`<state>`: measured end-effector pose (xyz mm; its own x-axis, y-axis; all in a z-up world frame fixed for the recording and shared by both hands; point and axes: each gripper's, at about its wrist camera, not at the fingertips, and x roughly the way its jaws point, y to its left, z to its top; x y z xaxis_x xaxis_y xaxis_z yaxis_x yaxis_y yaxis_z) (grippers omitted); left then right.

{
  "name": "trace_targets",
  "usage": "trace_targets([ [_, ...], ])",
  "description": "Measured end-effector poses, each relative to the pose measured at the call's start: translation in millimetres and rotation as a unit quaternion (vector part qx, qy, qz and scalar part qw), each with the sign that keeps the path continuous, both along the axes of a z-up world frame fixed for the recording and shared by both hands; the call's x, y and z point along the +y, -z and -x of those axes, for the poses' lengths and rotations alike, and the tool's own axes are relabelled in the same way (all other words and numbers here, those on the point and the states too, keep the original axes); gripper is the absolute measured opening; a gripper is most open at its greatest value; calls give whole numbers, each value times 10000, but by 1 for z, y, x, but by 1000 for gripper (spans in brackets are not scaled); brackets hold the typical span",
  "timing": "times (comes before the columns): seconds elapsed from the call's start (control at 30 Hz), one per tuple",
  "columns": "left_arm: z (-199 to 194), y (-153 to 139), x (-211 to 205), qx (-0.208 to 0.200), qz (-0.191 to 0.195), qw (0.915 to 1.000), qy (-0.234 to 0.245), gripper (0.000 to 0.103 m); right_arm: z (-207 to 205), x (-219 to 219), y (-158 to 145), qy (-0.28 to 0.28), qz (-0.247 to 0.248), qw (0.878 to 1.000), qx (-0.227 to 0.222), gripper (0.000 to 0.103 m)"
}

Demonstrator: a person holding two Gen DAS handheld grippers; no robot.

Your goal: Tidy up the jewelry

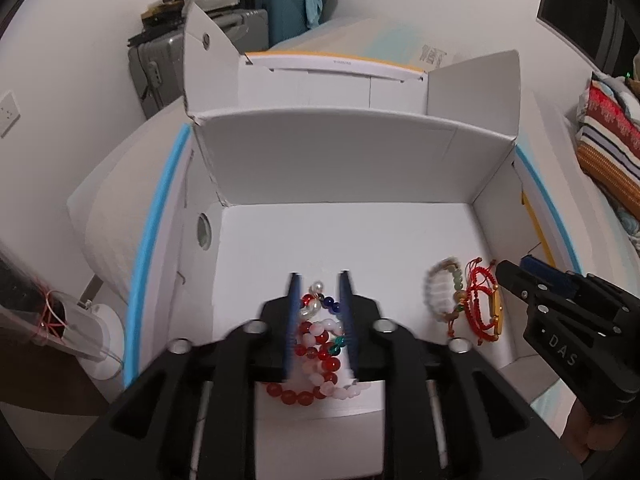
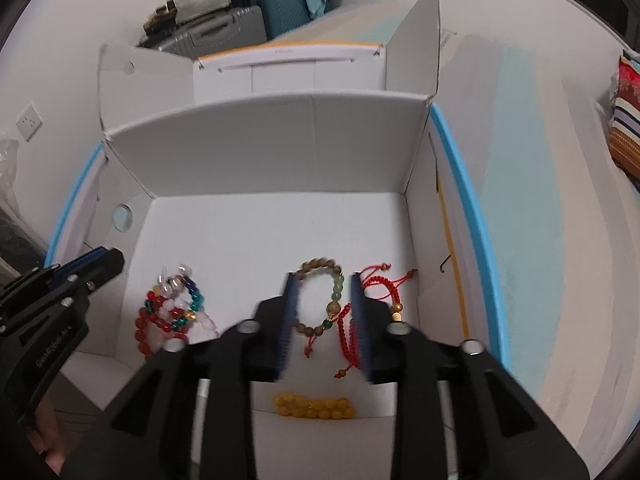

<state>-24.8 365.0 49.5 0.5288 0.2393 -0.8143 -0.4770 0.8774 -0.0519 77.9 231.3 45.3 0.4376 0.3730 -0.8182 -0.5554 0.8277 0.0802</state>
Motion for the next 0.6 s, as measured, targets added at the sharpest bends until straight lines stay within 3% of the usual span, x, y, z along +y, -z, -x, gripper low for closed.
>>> trace_targets([
  [0.1, 13, -12, -4, -193, -120, 9997, -53, 45, 12, -14, -19, 106, -221, 9994, -257, 59],
  [0.17, 20, -19, -9, -324, -196, 9992, -88, 64, 22, -24, -31, 157, -332, 9984, -435, 69],
  [0.2, 25, -24, -11, -423, -245, 9987, -106, 80, 26, -28, -34, 161, -368, 9980, -495, 74],
  [0.23, 32, -30, -16, -573, -365, 9976, -121, 90, 29, -30, -37, 176, -389, 9976, -536, 76],
  [0.4, 55, -45, -29, -837, -613, 9945, -167, 97, 53, -51, -48, 315, -499, 9947, -847, 91],
  [0.6, 81, -42, -41, -959, -570, 9937, -144, 97, 83, -71, -51, 383, -543, 9913, -1140, 95],
])
